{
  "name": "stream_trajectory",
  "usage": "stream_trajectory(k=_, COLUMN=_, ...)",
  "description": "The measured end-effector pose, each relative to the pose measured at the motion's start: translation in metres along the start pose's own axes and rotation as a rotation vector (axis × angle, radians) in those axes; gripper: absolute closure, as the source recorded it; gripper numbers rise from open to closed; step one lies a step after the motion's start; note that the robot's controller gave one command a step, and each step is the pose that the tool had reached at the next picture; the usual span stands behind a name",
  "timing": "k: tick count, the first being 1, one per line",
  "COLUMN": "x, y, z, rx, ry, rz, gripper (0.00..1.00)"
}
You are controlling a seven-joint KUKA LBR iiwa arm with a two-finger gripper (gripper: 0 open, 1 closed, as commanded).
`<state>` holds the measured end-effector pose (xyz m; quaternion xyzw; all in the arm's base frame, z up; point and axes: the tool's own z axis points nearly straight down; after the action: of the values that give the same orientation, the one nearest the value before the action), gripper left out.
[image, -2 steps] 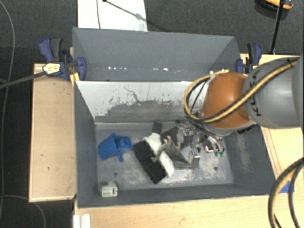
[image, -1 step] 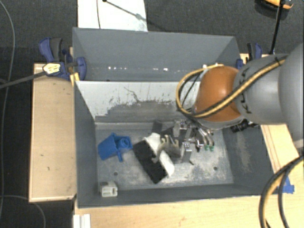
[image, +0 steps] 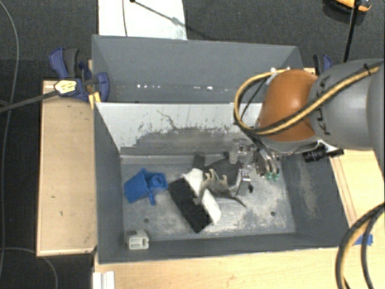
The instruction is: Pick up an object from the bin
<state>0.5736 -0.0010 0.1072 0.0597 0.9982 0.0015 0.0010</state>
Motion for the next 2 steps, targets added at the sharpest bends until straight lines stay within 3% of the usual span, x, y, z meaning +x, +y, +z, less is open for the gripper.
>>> stream_trajectory(k=1, x=0.005, y=-0.016, z=-0.009, rx=0.002, ry=-0.009, rz=-0.113, gripper=0.0)
stream_trajectory(k=2, x=0.028, y=0.0, z=0.011, rx=0.001, ry=-0.003, rz=0.129, gripper=0.0)
